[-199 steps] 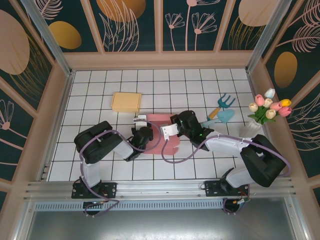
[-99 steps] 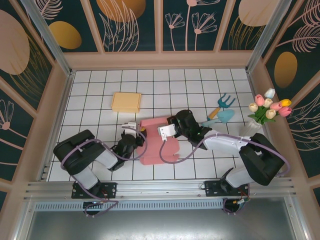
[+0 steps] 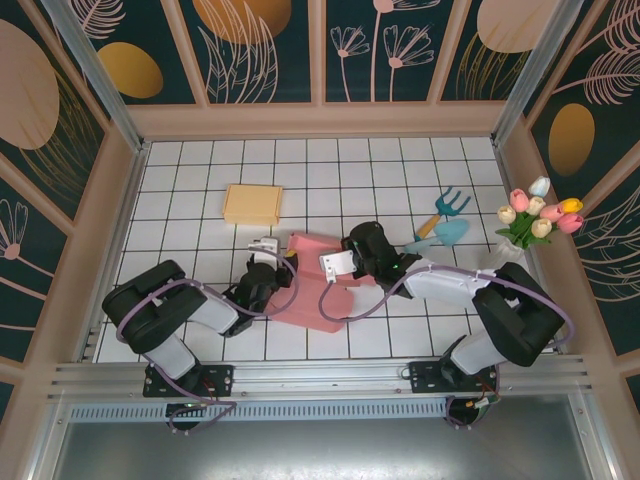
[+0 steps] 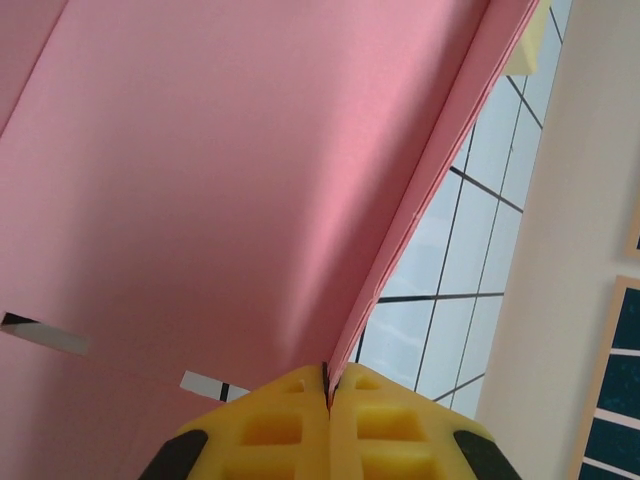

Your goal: Fold the paper box

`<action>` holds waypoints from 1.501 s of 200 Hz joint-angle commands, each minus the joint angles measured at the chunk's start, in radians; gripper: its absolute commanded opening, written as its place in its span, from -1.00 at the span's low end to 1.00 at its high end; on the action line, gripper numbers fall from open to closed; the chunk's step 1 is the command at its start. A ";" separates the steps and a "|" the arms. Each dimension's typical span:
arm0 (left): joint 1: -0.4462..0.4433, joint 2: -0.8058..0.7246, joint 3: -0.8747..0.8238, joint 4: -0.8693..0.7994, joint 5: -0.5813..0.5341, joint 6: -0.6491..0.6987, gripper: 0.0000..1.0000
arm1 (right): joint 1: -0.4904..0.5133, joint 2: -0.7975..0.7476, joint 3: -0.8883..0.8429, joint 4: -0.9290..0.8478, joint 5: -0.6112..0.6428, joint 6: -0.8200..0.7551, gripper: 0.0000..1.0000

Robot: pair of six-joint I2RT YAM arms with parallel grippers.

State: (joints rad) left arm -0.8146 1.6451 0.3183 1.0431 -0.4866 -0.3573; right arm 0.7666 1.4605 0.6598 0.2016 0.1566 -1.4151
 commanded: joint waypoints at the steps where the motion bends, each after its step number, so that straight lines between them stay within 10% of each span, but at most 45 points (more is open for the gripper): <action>1: 0.009 0.022 0.068 -0.058 -0.079 0.016 0.14 | -0.004 -0.018 -0.043 -0.110 0.019 -0.039 -1.00; 82: 0.008 0.113 0.158 -0.108 -0.131 -0.008 -0.15 | 0.045 -0.032 -0.058 -0.067 0.067 -0.076 -1.00; 120: 0.009 0.135 0.188 -0.192 -0.311 -0.074 -0.75 | 0.046 -0.033 -0.061 -0.055 0.099 -0.076 -1.00; 164: 0.009 0.171 0.191 -0.239 -0.498 -0.076 -0.89 | 0.034 -0.051 -0.060 -0.047 0.129 -0.075 -1.00; 220: 0.009 0.077 0.061 -0.022 -0.029 0.064 -0.02 | 0.034 -0.033 -0.033 -0.062 0.147 -0.030 -1.00; 300: 0.010 -0.194 -0.076 -0.069 0.089 0.016 0.42 | 0.033 -0.028 -0.017 -0.084 0.162 -0.002 -1.00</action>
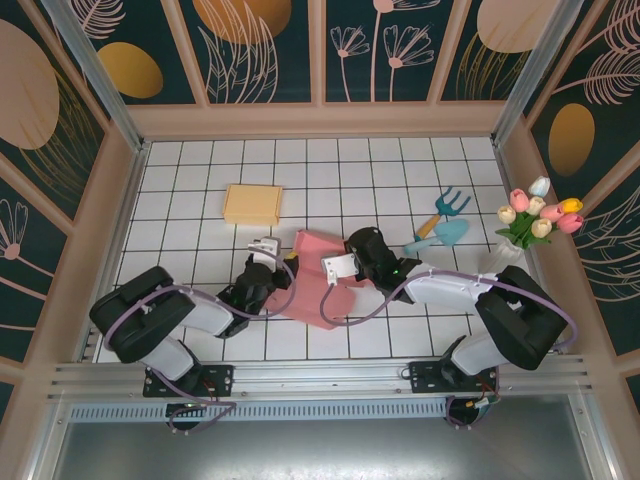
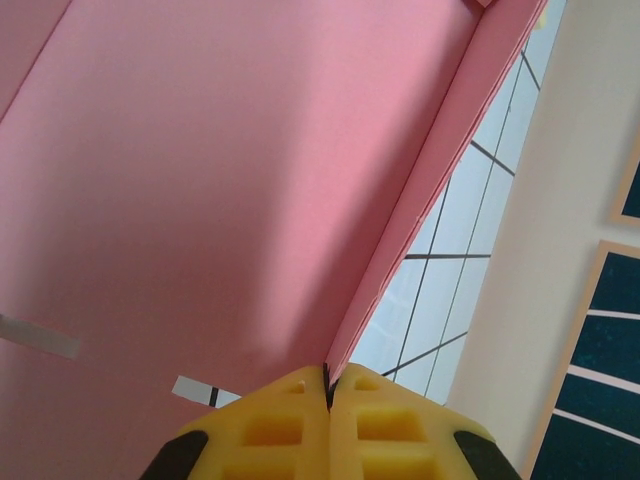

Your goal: Fold the paper box

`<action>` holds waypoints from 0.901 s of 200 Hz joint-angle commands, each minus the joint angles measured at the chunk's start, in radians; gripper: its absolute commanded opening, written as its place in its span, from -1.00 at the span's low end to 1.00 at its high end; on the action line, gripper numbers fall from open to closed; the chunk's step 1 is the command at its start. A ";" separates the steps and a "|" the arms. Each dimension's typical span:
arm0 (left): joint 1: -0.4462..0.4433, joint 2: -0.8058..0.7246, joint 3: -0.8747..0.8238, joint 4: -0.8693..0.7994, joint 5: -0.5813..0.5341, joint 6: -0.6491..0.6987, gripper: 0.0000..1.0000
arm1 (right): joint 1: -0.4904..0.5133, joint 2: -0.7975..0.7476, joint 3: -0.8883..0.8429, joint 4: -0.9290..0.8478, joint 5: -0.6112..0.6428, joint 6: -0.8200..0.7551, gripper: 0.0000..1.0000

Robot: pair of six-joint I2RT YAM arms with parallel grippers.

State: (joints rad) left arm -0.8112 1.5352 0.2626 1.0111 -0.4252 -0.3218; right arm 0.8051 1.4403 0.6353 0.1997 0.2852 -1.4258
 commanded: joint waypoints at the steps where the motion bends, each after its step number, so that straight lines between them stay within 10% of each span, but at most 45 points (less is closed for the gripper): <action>1: 0.006 -0.087 -0.020 -0.036 0.028 -0.021 0.42 | -0.006 -0.008 0.006 -0.082 0.034 0.009 -1.00; 180: 0.006 0.316 0.225 -0.082 -0.019 -0.092 0.38 | 0.080 -0.029 -0.083 0.211 0.181 -0.125 -1.00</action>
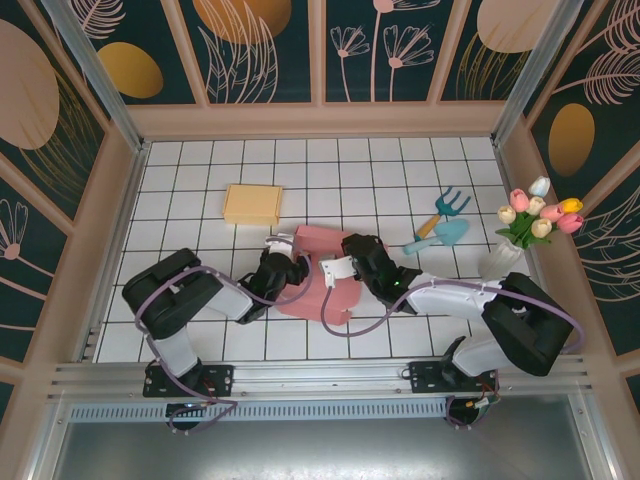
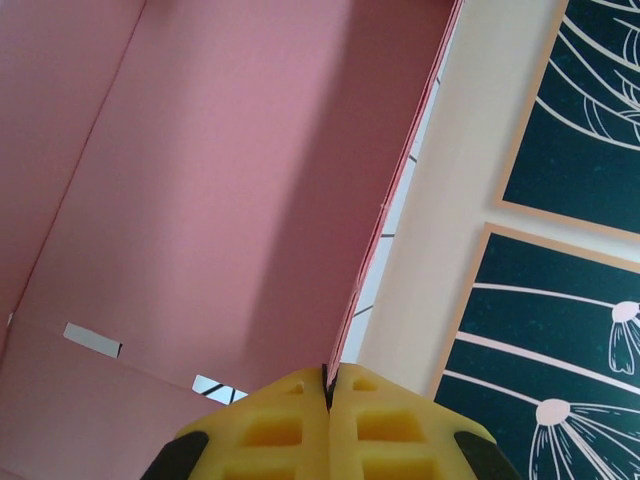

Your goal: Fold the paper box

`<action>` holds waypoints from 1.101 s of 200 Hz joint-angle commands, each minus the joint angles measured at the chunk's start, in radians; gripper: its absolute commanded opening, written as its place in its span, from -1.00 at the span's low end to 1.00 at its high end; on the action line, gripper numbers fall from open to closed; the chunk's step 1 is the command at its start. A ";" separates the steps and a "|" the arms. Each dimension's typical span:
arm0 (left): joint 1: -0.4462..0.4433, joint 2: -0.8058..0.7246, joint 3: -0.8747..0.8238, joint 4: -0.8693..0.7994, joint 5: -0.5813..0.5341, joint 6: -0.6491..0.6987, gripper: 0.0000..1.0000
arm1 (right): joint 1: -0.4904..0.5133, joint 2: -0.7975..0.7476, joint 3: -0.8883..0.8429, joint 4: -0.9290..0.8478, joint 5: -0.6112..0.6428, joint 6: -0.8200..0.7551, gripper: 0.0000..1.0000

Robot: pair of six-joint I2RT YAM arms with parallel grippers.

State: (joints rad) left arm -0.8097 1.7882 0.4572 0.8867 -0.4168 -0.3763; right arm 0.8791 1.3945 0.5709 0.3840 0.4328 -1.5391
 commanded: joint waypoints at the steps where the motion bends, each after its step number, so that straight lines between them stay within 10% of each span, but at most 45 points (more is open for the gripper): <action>1: 0.004 0.065 0.031 0.043 -0.030 -0.039 0.38 | 0.006 0.016 -0.018 0.027 0.034 -0.012 -1.00; 148: 0.009 0.111 0.068 0.106 -0.074 -0.021 0.27 | 0.005 0.035 -0.008 -0.036 0.016 0.020 -1.00; 185: 0.009 0.146 0.089 0.055 -0.213 -0.060 -0.42 | -0.007 0.029 -0.006 -0.047 0.018 0.017 -1.00; 220: 0.031 0.106 0.054 0.005 -0.366 -0.098 -0.58 | -0.020 0.029 -0.008 -0.053 0.022 0.024 -1.00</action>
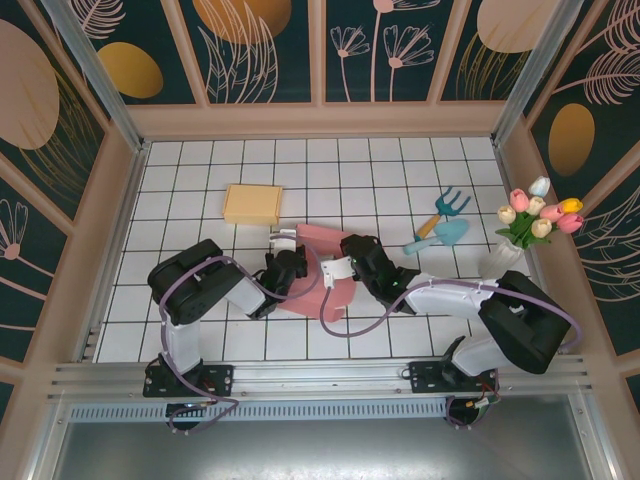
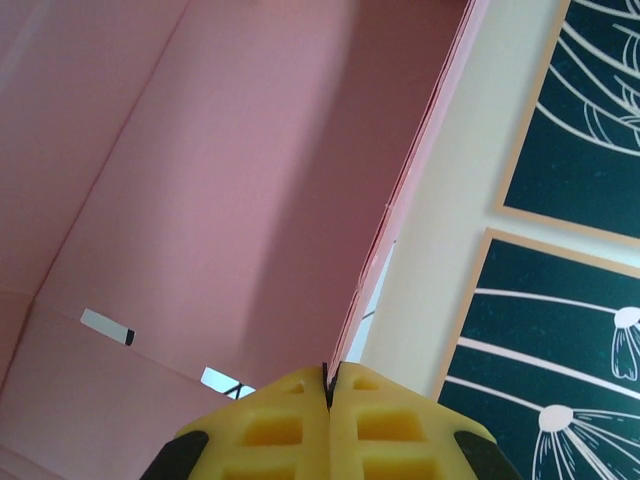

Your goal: Fold the paper box

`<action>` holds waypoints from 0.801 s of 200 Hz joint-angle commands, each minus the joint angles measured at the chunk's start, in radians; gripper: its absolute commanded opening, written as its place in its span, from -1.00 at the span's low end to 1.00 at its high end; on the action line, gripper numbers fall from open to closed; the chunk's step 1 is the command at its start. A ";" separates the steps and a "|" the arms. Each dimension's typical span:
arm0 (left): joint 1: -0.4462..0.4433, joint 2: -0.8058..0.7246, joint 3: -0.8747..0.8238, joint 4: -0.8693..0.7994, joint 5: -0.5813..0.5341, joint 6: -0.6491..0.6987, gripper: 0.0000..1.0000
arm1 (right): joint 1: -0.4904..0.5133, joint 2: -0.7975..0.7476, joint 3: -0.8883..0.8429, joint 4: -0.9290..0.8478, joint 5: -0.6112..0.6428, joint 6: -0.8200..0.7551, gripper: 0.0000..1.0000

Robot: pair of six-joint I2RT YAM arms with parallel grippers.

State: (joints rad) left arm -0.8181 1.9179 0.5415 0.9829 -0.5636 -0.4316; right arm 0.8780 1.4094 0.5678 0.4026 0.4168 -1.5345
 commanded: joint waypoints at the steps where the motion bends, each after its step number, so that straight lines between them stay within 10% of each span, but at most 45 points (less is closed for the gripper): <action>1: 0.040 -0.023 -0.031 -0.091 -0.221 -0.043 -0.58 | -0.019 0.014 -0.005 -0.072 0.038 0.020 -1.00; 32: 0.053 -0.036 -0.049 -0.076 -0.172 -0.021 -0.49 | -0.017 0.016 -0.002 -0.070 0.039 0.023 -1.00; 74: 0.052 -0.148 -0.128 0.019 0.047 0.040 0.24 | -0.008 0.043 0.024 -0.093 0.049 0.043 -1.00; 160: 0.052 -0.426 -0.179 -0.112 0.287 0.070 0.45 | 0.004 0.079 0.072 -0.133 0.071 0.106 -1.00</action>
State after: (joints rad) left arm -0.7719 1.4734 0.3405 0.9482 -0.3206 -0.3973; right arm 0.8768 1.4822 0.6262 0.3481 0.4728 -1.4628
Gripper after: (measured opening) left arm 0.730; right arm 0.064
